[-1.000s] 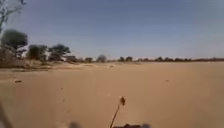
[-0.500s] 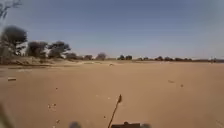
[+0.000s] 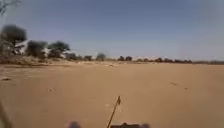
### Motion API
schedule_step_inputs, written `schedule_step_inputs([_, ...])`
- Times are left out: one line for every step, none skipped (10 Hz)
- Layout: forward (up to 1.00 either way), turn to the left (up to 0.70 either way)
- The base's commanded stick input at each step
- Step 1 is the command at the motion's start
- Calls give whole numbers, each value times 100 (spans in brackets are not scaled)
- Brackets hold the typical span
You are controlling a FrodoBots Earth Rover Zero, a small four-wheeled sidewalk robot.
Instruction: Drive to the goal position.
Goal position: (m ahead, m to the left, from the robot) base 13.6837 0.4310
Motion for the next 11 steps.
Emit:
schedule_step_inputs([50,0])
schedule_step_inputs([50,0])
schedule_step_inputs([50,0])
schedule_step_inputs([50,0])
schedule_step_inputs([50,0])
schedule_step_inputs([50,0])
schedule_step_inputs([50,0])
schedule_step_inputs([50,0])
schedule_step_inputs([50,0])
schedule_step_inputs([50,0])
schedule_step_inputs([50,0])
